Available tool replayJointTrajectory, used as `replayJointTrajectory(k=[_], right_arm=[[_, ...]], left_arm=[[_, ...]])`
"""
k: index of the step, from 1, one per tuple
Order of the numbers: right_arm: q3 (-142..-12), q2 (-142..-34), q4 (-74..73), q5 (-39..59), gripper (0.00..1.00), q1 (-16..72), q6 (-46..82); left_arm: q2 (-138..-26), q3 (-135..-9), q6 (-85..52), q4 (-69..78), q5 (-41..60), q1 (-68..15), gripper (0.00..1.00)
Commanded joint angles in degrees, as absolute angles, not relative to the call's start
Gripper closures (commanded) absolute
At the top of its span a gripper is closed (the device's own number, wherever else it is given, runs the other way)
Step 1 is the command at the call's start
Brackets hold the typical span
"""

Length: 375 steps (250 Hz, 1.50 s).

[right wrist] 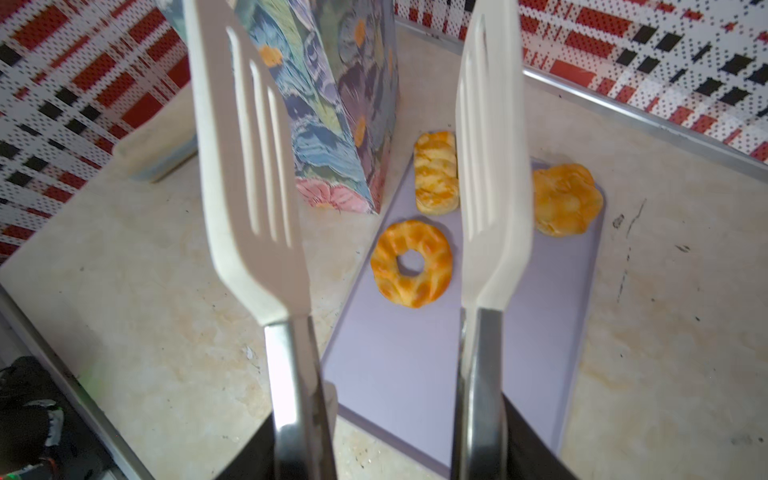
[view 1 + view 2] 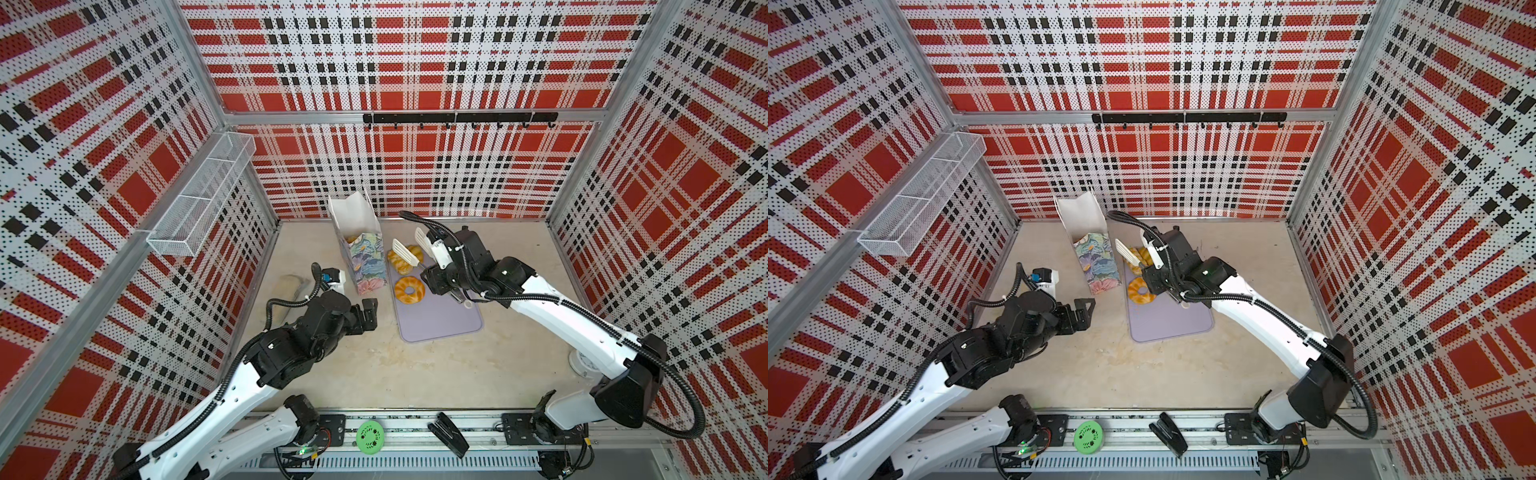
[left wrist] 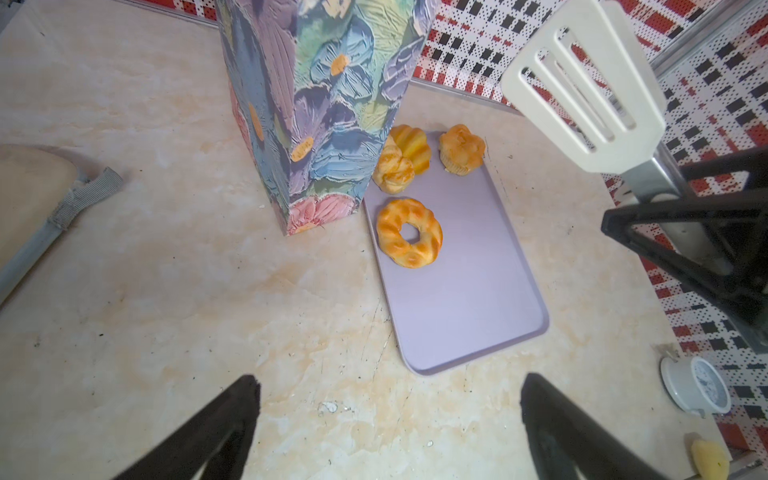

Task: Place the fake bread into the paper bag
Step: 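Move the open tongs toward the ring bread while the left gripper withdraws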

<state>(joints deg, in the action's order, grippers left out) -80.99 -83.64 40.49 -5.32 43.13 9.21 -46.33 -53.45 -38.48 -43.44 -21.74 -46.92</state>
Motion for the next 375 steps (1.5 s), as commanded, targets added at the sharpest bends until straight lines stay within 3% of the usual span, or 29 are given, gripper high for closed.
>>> replayJointTrajectory(k=[1,225,375], right_arm=[[-77.8,-79.1,38.3,-7.7,0.41,42.2,10.4],[-58.1,-73.1,38.1,-6.7,0.4,36.1,16.1],[-66.4,-89.5,37.7,-2.5,0.43,35.6,14.7]], left_arm=[[-47.1,-51.8,-41.8,-40.0,-26.4,-49.6,0.01],[-64.2,-44.9,-50.7,-27.5,-27.9,-60.2,0.01],[-63.1,-38.9,-55.2,-28.1,-28.3,-60.3,0.01]])
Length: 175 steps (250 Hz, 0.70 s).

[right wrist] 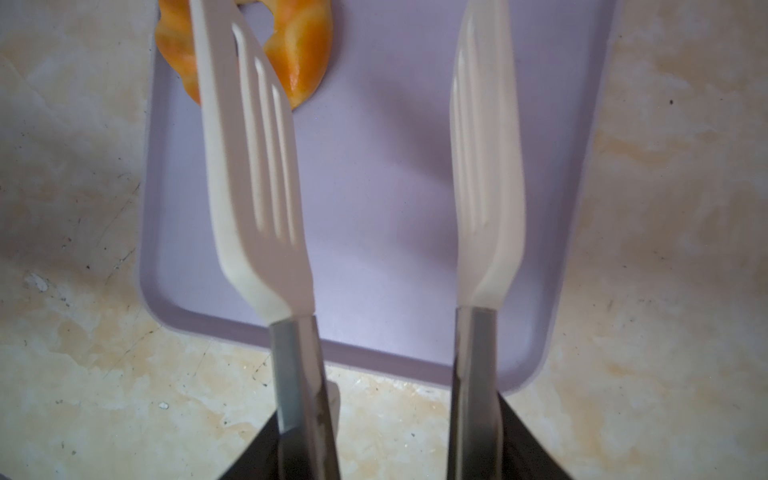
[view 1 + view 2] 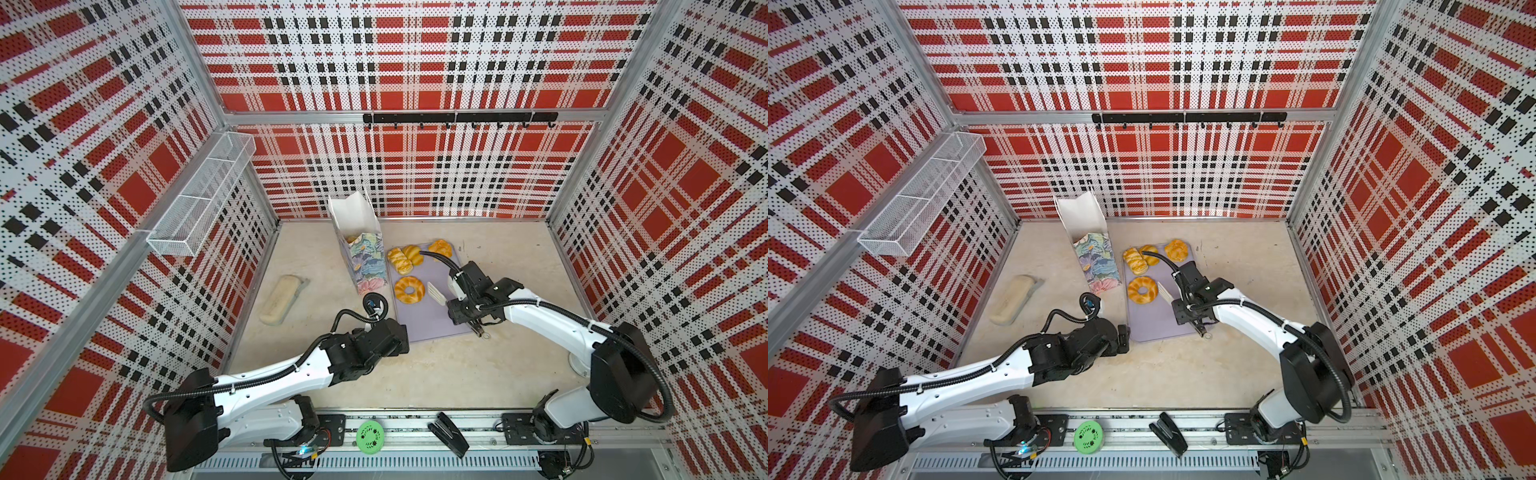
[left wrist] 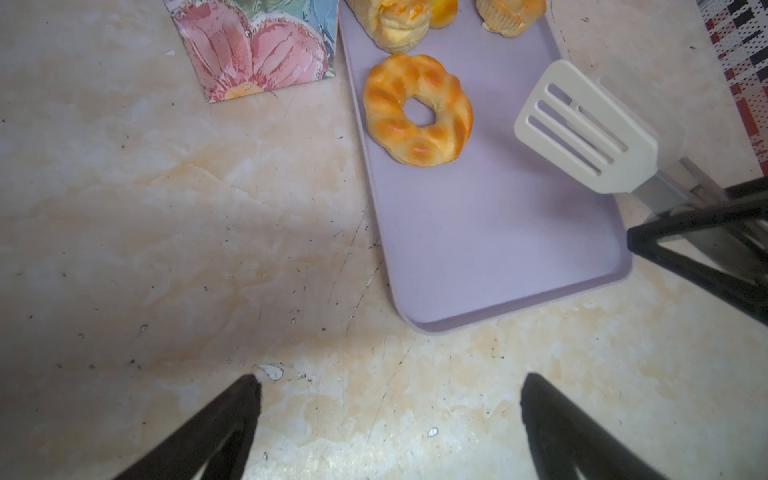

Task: Place the fake bread into the paper bag
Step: 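Move the open tongs toward the ring bread while the left gripper withdraws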

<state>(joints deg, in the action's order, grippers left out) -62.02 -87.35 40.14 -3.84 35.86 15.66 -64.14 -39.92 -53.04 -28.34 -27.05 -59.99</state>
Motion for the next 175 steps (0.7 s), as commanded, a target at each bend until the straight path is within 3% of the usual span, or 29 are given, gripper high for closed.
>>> replayJointTrajectory(k=[1,175], right_arm=[[-66.4,-89.5,37.8,-2.4,0.43,35.6,14.7],[-82.7,-106.6,44.1,-0.9,0.46,35.6,9.4]], left_arm=[[-63.1,-38.8,-55.2,-28.1,-28.3,-60.4,0.01],[-69.4,-40.2,-54.5,-28.1,-24.5,-60.4,0.01]])
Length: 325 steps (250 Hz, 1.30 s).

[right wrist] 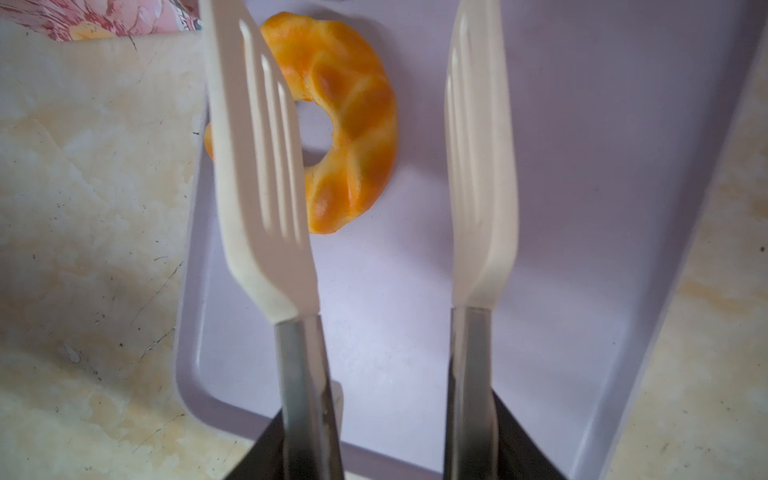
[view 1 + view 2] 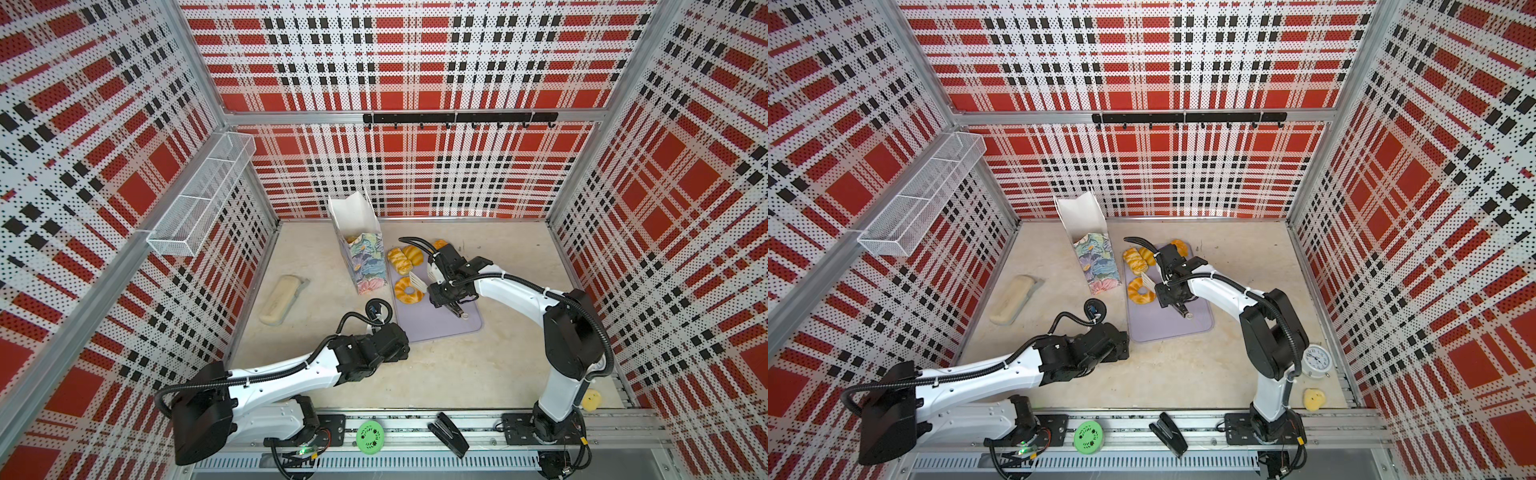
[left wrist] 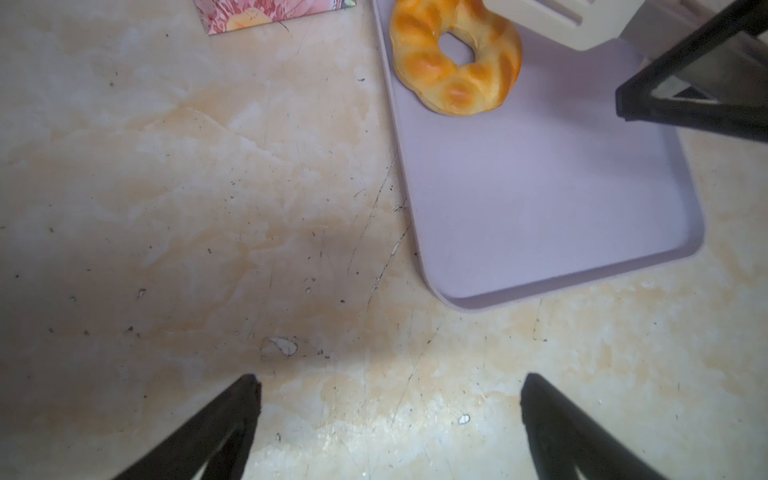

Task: Place the fake bread into the paper bag
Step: 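Move the open tongs toward the ring bread while the left gripper withdraws, then lower the open tongs around the ring bread with the right gripper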

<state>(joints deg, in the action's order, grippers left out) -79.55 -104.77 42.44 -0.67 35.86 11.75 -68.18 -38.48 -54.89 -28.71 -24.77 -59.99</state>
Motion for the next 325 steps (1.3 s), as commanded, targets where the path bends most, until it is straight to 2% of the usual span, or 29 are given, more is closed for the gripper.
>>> replayJointTrajectory(k=[1,69,121,223,252,278,325], right_arm=[[-82.8,-106.7,44.1,-0.8,0.46,35.7,9.3],[-84.5,-108.7,47.3,-1.9,0.49,35.6,7.0],[-86.3,-110.5,50.8,-4.1,0.63,35.7,6.7],[-73.5,-99.2,49.9,-6.7,0.66,35.3,8.7],[-69.8,-95.4,50.3,-6.7,0.65,35.2,9.7],[-67.8,-92.4,50.6,-5.6,0.56,35.2,10.4],[-68.3,-89.7,51.5,-7.1,0.49,35.2,9.5]], left_arm=[[-69.5,-40.2,-54.5,-28.0,-24.5,-60.4,0.01],[-70.5,-41.3,-54.0,-28.3,-24.4,-60.3,0.01],[-71.2,-42.2,-53.5,-28.6,-24.3,-60.1,0.01],[-73.8,-45.3,-51.5,-29.6,-23.6,-60.3,0.01],[-74.3,-45.9,-51.1,-29.5,-23.4,-60.4,0.0],[-74.8,-46.1,-51.0,-29.4,-23.3,-60.4,0.01],[-75.8,-47.2,-50.5,-29.3,-23.1,-60.8,0.01]])
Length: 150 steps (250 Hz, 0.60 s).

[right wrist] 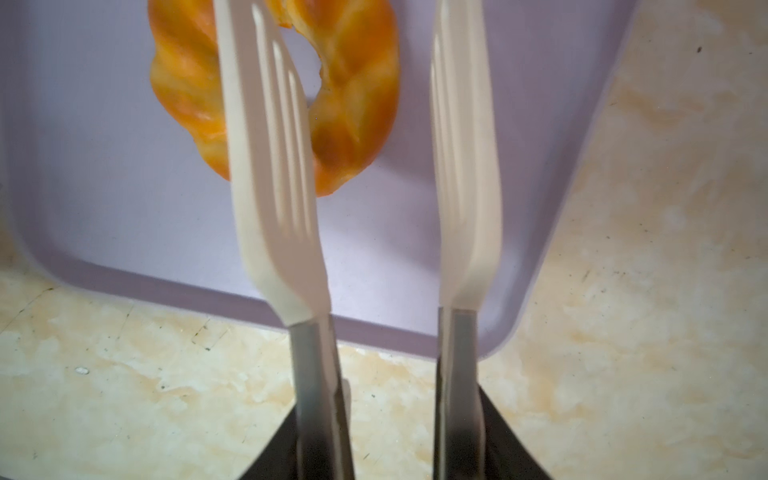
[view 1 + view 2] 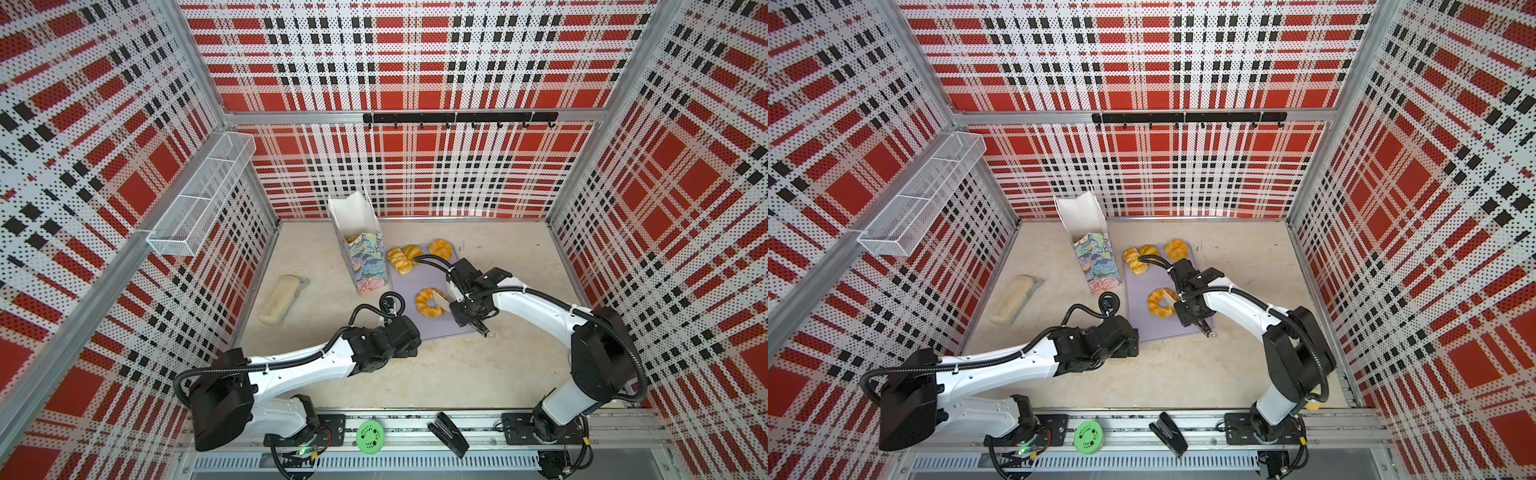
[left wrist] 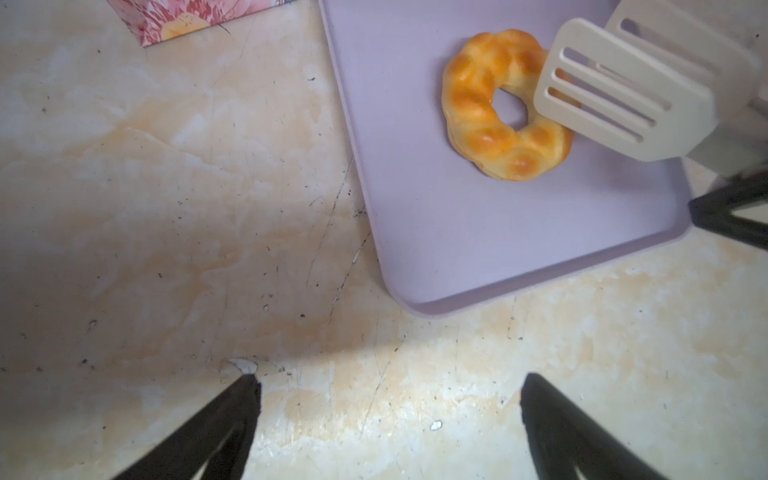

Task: Place the fake bread into the paper bag
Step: 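Lower the open tongs around the ring bread with the right gripper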

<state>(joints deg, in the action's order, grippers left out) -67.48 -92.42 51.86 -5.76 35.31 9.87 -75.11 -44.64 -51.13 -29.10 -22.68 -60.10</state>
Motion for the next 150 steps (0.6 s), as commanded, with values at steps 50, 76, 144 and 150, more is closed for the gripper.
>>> replayJointTrajectory(k=[50,76,144,150], right_arm=[[-70.0,-90.9,51.2,-7.1,0.48,33.9,7.4],[-70.4,-92.0,50.4,-5.8,0.49,33.8,6.1],[-71.5,-94.5,49.8,-5.8,0.49,33.4,4.1],[-71.8,-94.7,49.8,-5.5,0.49,33.4,4.0]], left_arm=[[-76.7,-47.9,-49.7,-28.0,-22.2,-61.8,0.01],[-77.8,-48.5,-49.4,-27.9,-21.9,-62.3,0.0],[-79.4,-49.3,-49.4,-27.8,-21.7,-62.8,0.0],[-79.5,-49.4,-49.4,-27.8,-21.7,-62.8,0.01]])
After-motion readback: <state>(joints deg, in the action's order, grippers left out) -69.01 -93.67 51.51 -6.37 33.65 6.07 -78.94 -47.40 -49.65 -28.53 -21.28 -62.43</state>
